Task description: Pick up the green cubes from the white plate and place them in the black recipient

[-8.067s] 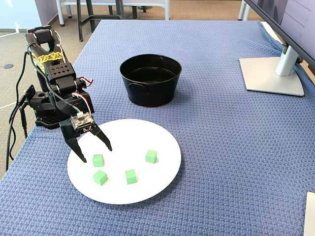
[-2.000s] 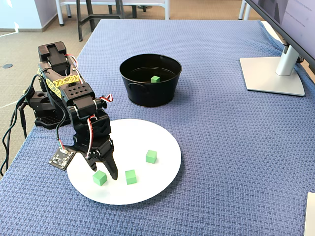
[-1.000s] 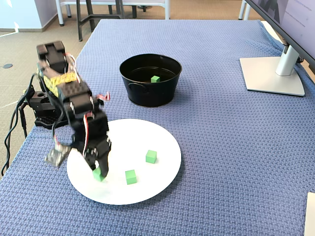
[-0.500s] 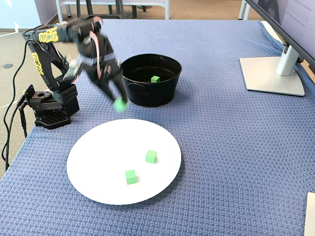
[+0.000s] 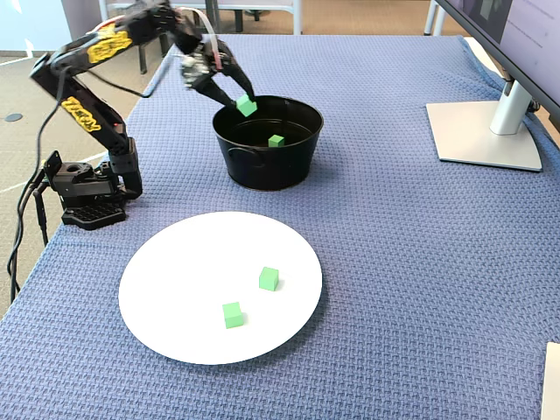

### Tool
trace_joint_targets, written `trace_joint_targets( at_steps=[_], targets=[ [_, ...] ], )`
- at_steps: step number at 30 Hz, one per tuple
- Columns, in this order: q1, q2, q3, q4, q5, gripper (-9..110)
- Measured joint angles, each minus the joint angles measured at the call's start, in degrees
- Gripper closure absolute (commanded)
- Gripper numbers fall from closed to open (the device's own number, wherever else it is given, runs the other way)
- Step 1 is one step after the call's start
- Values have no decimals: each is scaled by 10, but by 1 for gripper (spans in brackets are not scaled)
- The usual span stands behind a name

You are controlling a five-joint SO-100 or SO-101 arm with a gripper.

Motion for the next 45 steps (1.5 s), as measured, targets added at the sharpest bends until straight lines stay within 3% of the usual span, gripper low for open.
trace_joint_targets(
  at_steps=[2,3,5,10,13,17,26,35,45],
  targets=[
    [-15,-48,-18,-14,5,102],
    [-19,-74,-30,-18,5,94],
    [-27,-108,-45,-24,2,65],
    [-50,-114,-48,-26,-22,59],
    [-39,-88,-48,-18,-37,59],
    [8,-41,-56,25,-50,68],
    [279,-26,-79,105,-134,67],
    [513,-186,-69,-19,-168,70],
    [553,-451,-239,31,-168,72]
  ],
)
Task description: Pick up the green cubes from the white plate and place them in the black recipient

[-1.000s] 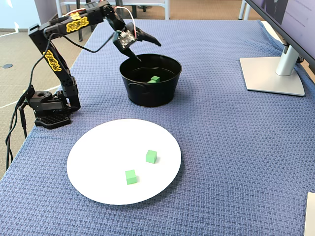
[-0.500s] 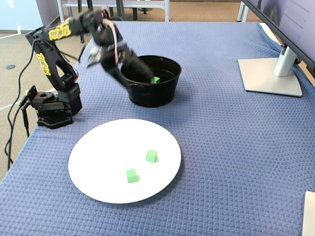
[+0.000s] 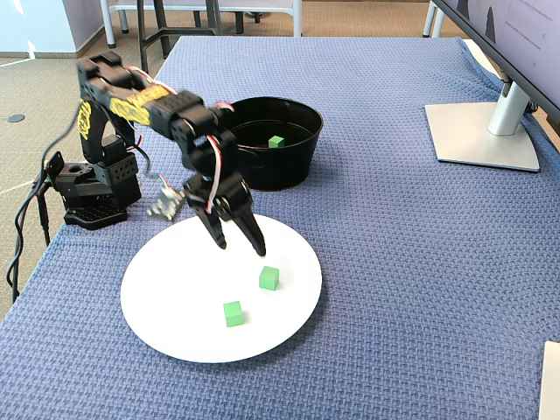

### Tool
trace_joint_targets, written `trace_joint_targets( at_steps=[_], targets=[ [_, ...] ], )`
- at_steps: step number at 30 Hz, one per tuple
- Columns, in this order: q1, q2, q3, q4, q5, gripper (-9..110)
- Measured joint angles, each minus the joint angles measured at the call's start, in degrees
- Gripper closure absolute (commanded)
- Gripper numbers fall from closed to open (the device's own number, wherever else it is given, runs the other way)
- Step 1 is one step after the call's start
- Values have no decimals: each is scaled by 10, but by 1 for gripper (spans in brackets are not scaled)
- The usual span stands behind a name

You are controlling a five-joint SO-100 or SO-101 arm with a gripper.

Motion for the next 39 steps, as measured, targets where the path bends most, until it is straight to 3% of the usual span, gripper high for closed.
trace_joint_targets(
  at_steps=[12,23,39],
  targets=[
    [-10,-155,-205,99,48,75],
    [-26,-182,-225,37,33,78],
    [-26,-271,-297,50,2,83]
  ],
)
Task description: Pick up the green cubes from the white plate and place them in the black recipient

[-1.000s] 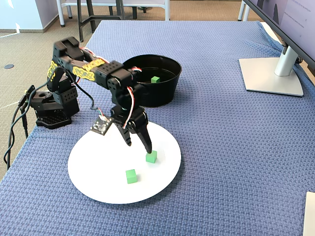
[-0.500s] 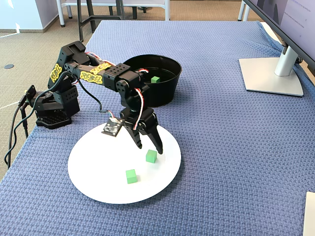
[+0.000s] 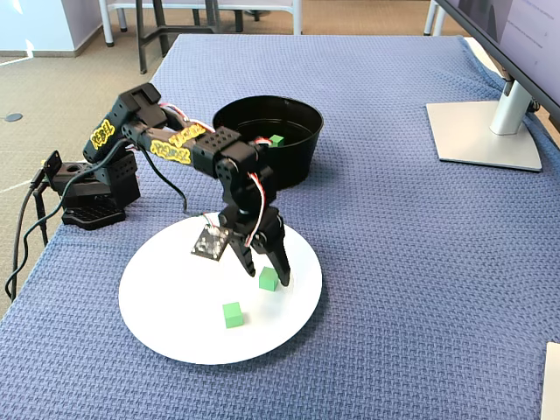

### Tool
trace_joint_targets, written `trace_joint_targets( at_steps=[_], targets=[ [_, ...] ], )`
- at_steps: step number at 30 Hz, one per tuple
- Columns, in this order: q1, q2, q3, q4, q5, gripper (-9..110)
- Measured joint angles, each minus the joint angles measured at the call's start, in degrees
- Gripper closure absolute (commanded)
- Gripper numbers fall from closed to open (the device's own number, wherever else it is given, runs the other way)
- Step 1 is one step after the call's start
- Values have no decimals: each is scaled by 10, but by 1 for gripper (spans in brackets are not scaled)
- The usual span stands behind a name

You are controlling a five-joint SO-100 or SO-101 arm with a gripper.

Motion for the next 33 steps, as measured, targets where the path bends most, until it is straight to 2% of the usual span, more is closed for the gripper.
trace_joint_targets(
  at_steps=[12,20,25,33],
  targets=[
    [15,-18,-35,13,-4,95],
    [14,-18,-35,13,-7,82],
    [9,-18,-35,6,-30,79],
    [-11,-18,-17,6,-68,83]
  ],
)
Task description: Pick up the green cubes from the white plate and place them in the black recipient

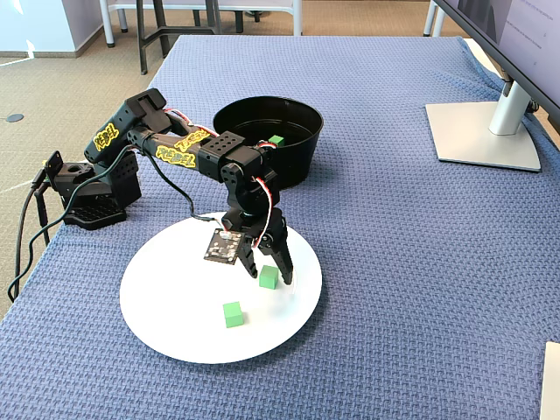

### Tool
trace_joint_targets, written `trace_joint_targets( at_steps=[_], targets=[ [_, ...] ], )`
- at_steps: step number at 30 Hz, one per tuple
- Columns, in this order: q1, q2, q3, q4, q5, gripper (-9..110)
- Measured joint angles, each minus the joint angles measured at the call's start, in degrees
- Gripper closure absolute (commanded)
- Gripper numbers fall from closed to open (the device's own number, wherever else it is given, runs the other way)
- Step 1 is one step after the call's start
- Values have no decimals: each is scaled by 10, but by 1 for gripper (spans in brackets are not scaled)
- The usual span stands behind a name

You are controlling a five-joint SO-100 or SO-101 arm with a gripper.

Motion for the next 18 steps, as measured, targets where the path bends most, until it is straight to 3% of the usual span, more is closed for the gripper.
trace_joint_targets(
  at_steps=[3,6,18],
  targets=[
    [-6,0,10,0,-7,87],
    [-7,0,13,0,-11,101],
    [-7,57,75,-22,14,102]
  ],
)
